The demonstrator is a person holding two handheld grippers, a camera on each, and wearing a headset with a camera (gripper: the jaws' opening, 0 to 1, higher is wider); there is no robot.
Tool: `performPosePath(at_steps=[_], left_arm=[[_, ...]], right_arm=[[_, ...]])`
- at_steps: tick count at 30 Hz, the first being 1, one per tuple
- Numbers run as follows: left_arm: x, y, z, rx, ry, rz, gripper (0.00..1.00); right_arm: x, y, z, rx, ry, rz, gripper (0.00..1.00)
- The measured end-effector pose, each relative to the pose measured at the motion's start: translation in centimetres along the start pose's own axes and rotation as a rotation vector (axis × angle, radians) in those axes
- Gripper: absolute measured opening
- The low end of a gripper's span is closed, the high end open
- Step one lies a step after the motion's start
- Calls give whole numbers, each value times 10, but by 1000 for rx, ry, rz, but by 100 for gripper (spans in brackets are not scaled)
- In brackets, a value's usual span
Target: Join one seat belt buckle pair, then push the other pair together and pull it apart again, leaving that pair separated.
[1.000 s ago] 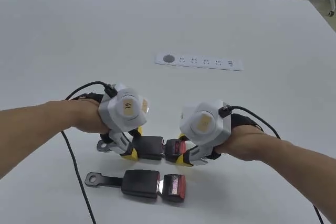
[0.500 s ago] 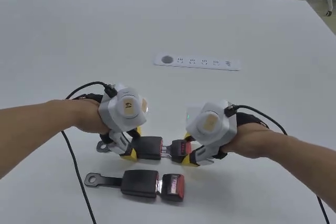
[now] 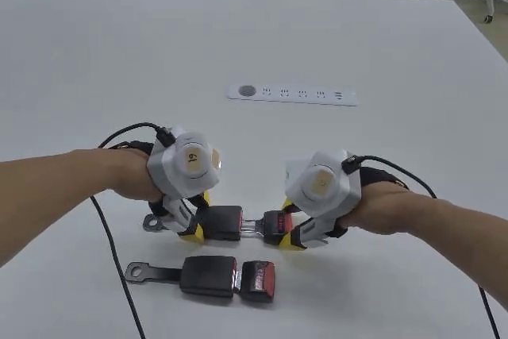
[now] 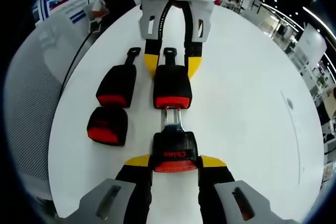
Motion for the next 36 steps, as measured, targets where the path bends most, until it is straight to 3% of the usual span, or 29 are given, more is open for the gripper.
performPosePath(at_steps=[36], left_arm=[[-2,0,1,-1,-10,-4,32]], right_arm=[[36,-18,3,-1,18,-53,30]])
Point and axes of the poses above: the centre of the closed fingertips' face, and the gripper's own axes: y roughly forward along the fingers, z roughly to its right, x roughly out of its underside, the point moved 4 cm from there along -y, roughly backward along the fingers, and after that the axes turned 4 degrees about y, right-handed, at the moved point
